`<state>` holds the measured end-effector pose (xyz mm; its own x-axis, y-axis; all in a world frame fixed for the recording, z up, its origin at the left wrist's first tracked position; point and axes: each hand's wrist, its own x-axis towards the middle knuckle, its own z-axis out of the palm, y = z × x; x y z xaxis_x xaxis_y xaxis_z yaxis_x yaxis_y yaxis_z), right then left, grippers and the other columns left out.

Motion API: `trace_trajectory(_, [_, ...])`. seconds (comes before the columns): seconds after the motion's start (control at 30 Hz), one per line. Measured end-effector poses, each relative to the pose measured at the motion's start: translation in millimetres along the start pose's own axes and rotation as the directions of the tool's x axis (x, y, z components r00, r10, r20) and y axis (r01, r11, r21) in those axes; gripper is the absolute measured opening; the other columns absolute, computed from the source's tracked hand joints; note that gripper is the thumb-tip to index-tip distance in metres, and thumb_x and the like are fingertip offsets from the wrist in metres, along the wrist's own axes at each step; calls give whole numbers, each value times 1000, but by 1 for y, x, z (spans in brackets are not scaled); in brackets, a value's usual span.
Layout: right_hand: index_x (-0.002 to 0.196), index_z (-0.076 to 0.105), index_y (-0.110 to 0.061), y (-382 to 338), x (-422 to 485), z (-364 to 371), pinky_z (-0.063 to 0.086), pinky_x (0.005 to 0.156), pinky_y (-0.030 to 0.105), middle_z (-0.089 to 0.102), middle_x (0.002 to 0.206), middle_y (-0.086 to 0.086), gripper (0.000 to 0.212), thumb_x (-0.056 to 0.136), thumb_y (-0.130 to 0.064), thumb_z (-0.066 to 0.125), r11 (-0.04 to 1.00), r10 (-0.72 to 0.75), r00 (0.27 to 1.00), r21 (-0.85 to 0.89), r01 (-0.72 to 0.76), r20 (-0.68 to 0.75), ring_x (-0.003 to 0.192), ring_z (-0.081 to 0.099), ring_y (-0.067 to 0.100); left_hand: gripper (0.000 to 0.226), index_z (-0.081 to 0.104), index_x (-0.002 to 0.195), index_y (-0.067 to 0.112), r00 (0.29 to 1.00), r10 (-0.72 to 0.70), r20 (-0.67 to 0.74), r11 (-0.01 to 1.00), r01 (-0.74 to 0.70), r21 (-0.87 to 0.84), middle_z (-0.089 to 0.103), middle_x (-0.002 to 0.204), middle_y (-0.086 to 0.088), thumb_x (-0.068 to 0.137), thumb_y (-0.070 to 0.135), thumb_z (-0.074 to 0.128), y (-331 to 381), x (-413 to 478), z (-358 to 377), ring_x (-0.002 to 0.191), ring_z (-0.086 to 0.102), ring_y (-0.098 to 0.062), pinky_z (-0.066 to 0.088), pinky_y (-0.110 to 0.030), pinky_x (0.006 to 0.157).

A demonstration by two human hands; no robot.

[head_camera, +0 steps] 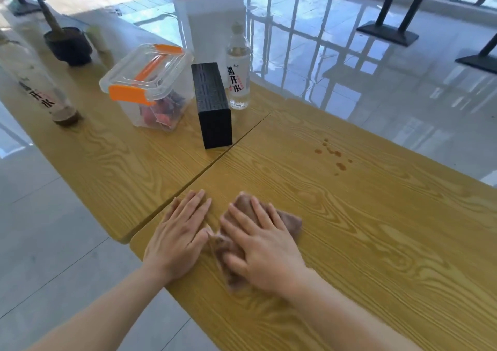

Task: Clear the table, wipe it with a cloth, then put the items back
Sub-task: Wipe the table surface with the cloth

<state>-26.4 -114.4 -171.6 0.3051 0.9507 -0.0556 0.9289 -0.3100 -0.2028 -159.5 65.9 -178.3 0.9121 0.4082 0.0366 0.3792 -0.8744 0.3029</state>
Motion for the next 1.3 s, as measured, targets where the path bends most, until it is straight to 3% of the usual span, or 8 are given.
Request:
trace_trajectory(0.27, [156, -1, -42, 50, 7, -21, -9, 121, 51, -11, 165, -13, 74, 89, -73, 10, 842, 538, 843, -33, -539, -27, 150, -21, 28, 78, 12, 158, 19, 999, -19, 32, 990, 14, 144, 0, 167, 1, 96, 65, 8, 1, 2, 8, 150, -16, -9, -2, -41, 124])
trace_trajectory(0.43, [155, 21, -42, -1, -38, 9, 5, 120, 56, 11, 166, -10, 71, 91, -71, 32, 985, 173, 983, -20, -174, -60, 153, -4, 30, 77, 14, 158, 20, 999, 5, 43, 989, -11, 146, 4, 167, 1, 95, 64, 11, -4, 1, 9, 151, -12, -9, -1, -40, 124])
trace_trajectory(0.5, [154, 23, -45, 31, -84, 5, 8, 121, 53, 13, 165, -13, 69, 91, -70, 34, 967, 249, 966, -42, -252, -71, 154, 0, 25, 79, 11, 158, 19, 998, 1, 56, 985, -11, 170, 2, 167, 0, 94, 66, 11, -3, 2, 9, 151, -13, -10, -2, -42, 124])
trace_trajectory(0.7, [156, 6, -43, 133, -73, -34, -1, 121, 53, -4, 166, -13, 72, 91, -72, 9, 611, 790, 608, 22, -791, -72, 152, -9, 30, 86, -2, 158, 27, 988, -81, 129, 975, 52, 217, -9, 166, -4, 87, 76, -1, 16, 11, 12, 150, -21, -18, -11, -52, 121])
trace_trajectory(0.87, [156, 9, -44, 95, -86, -10, -2, 122, 51, 1, 166, -13, 72, 92, -75, 17, 877, 470, 879, -70, -475, -81, 152, -11, 27, 85, -2, 156, 34, 983, -30, 183, 983, -4, 183, -11, 166, -1, 83, 78, 3, 76, 77, 28, 151, -18, -23, -9, -65, 116])
trace_trajectory(0.93, [154, 9, -49, 119, -119, -10, -2, 122, 46, 3, 166, -17, 72, 90, -79, 14, 888, 440, 894, -107, -448, -85, 153, -11, 20, 84, -3, 155, 39, 982, -25, 186, 987, -5, 159, -11, 166, -2, 81, 80, 3, 91, 102, 33, 151, -17, -24, -9, -66, 116])
trace_trajectory(1.17, [156, 5, -40, 197, -56, -50, -3, 120, 57, -5, 167, -7, 77, 88, -76, 10, 513, 858, 513, 46, -857, -24, 151, -9, 36, 85, -6, 153, 43, 991, -44, 126, 980, 18, 197, -10, 166, -4, 80, 85, 1, 99, 112, 45, 150, -18, -28, -12, -68, 113])
trace_trajectory(1.3, [156, 5, -41, 135, -38, -32, -6, 121, 54, -4, 167, -9, 74, 91, -74, 17, 831, 555, 830, 0, -556, -61, 151, -16, 31, 85, -7, 153, 45, 991, -52, 123, 982, 28, 187, -10, 166, -3, 79, 87, 0, 98, 112, 44, 150, -18, -26, -12, -67, 114])
